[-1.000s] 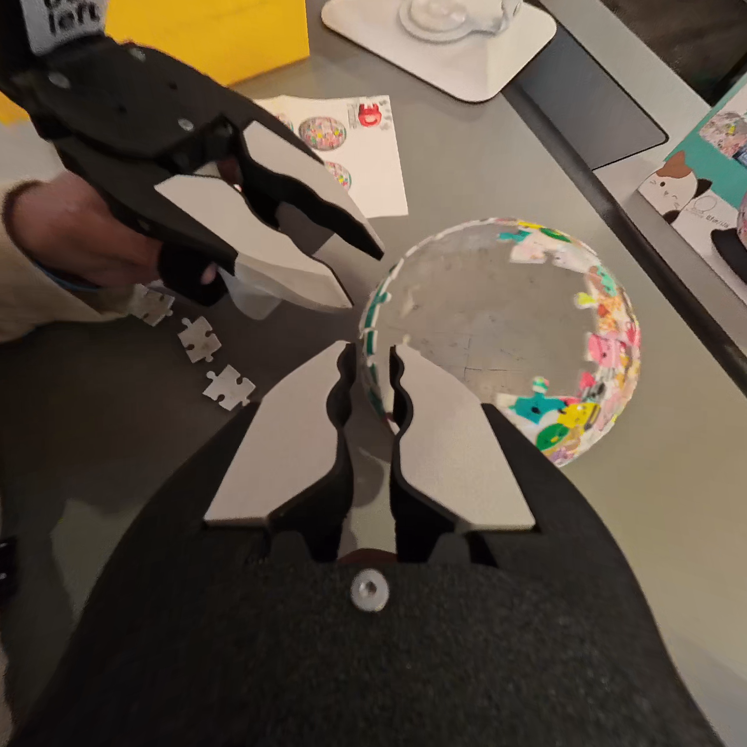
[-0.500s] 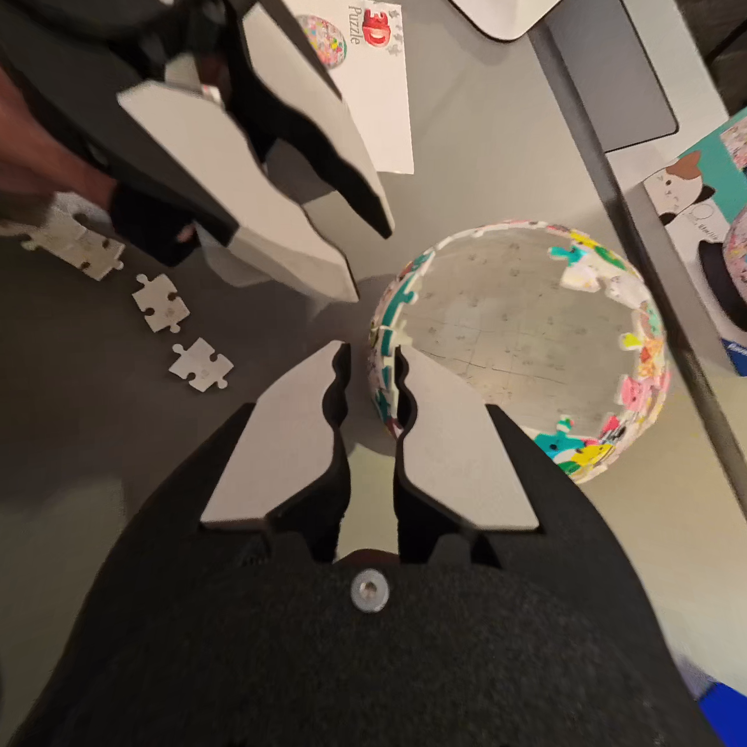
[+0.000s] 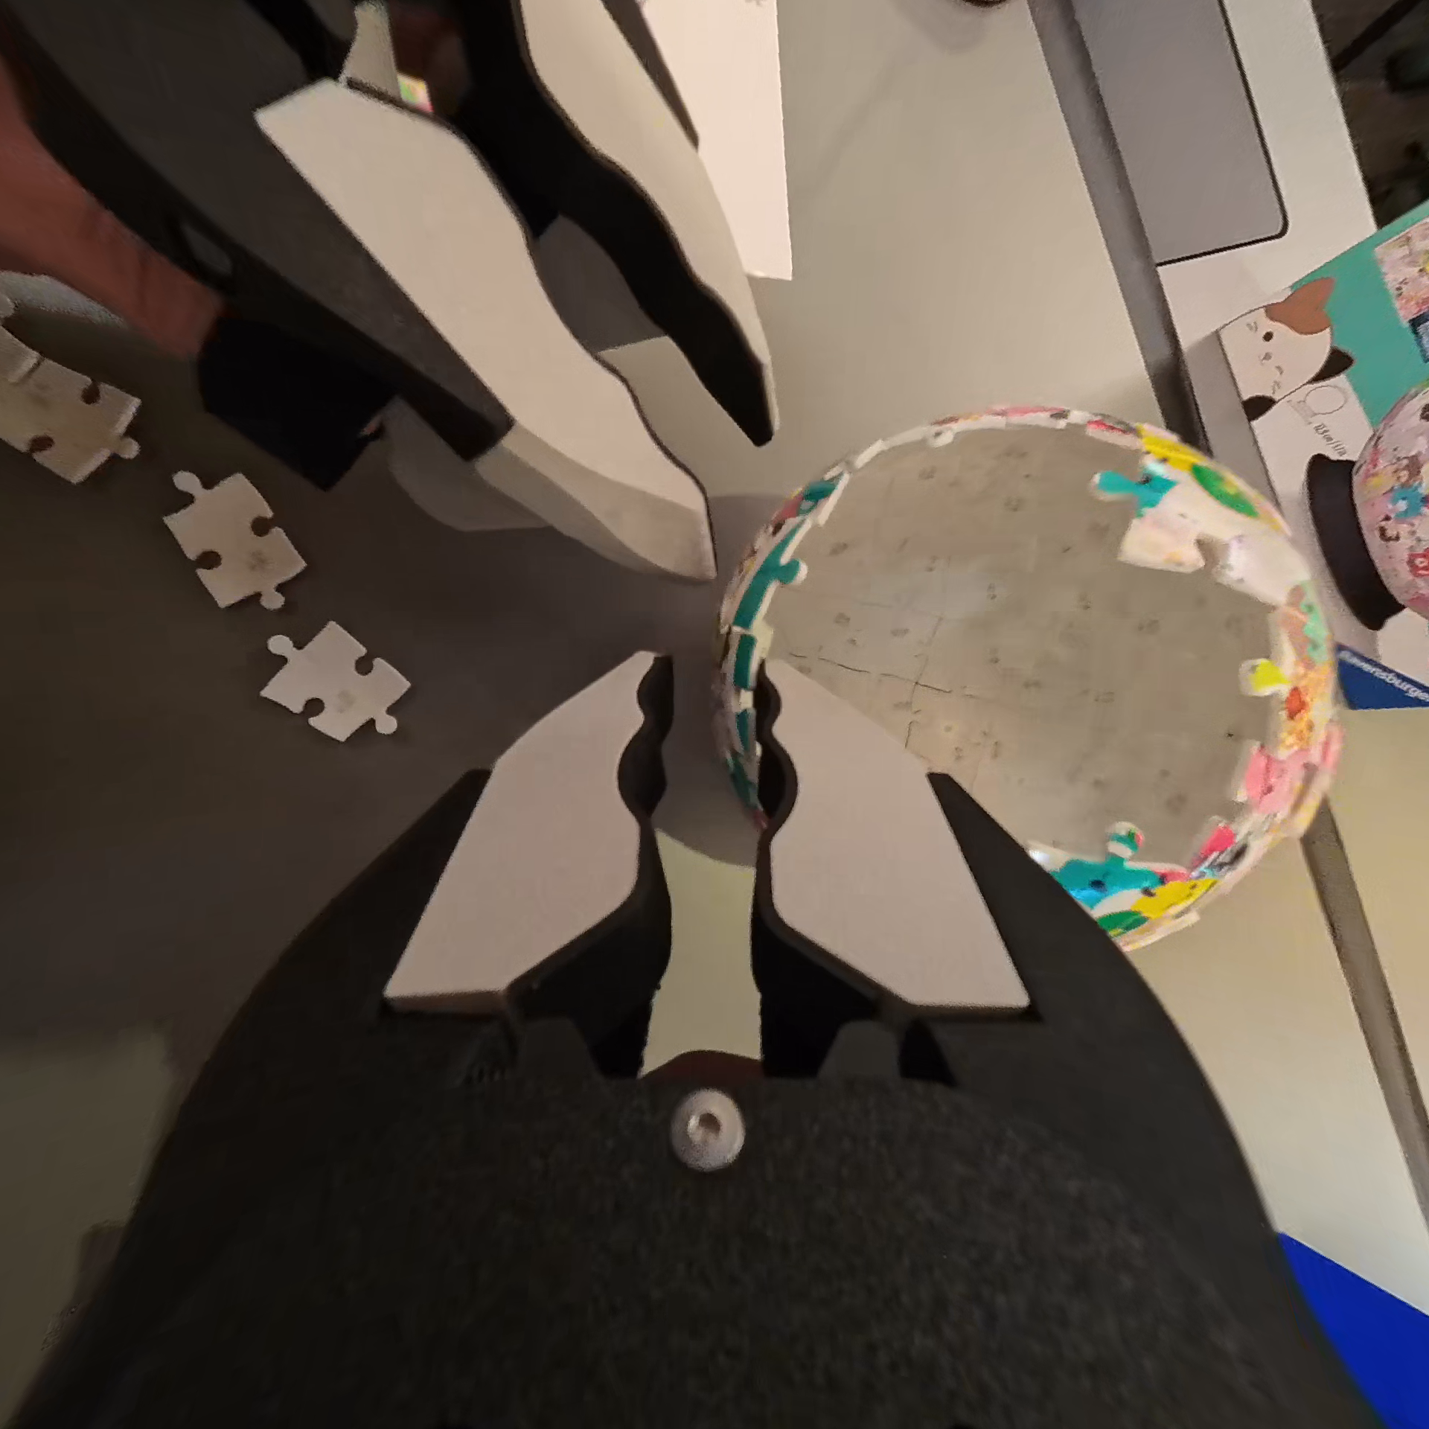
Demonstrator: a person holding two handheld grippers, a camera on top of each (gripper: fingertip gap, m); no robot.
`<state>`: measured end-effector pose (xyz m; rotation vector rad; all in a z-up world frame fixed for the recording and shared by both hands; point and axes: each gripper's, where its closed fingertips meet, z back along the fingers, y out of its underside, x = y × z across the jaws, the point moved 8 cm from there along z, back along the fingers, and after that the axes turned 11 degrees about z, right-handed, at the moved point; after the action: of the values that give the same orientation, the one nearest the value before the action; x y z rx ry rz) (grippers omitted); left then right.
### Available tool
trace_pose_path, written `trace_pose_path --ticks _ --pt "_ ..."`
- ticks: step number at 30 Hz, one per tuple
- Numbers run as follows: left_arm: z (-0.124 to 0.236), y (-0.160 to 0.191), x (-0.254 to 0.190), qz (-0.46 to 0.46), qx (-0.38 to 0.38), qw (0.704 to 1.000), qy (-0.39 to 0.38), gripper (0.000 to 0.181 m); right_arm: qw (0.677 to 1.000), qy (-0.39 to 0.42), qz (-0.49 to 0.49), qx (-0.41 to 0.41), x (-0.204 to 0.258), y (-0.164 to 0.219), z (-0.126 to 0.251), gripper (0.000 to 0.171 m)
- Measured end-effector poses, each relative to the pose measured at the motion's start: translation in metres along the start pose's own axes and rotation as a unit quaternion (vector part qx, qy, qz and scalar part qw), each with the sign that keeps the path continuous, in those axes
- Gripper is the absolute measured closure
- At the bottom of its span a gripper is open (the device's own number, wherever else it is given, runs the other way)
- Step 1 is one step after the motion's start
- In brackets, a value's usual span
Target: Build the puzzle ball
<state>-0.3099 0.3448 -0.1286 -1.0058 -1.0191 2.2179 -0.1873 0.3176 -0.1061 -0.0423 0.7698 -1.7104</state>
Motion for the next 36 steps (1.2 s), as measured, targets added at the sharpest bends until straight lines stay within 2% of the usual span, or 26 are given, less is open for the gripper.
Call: trace_pose_path --ticks 8,12,18,22,29,36 --pt "-0.003 0.001 -0.004 -0.014 0.006 1.000 -0.002 0.138 0.999 0.026 0.028 0.031 0.007 0.004 -0.009 0.151" --pt "-0.001 0.003 -0.001 -0.014 0.005 1.000 -0.007 0.138 0.998 0.044 0.027 0.022 0.003 -0.001 -0.005 0.151" --pt "0.013 0.010 0.006 -0.001 -0.017 1.000 -0.016 0.138 0.998 -0.026 -0.048 -0.002 -0.005 -0.011 -0.002 0.151" --pt "0.020 0.017 0.009 0.014 -0.022 1.000 -0.013 0.138 0.994 -0.061 -0.093 0.018 -0.014 -0.008 -0.006 0.152" --pt "0.024 0.017 0.006 0.022 -0.032 0.999 0.004 0.140 0.994 -0.059 -0.073 0.048 -0.013 -0.012 -0.007 0.166" --pt "0.027 0.013 0.005 0.025 -0.038 0.999 0.008 0.140 0.995 -0.056 -0.064 0.053 -0.011 -0.013 -0.007 0.166"
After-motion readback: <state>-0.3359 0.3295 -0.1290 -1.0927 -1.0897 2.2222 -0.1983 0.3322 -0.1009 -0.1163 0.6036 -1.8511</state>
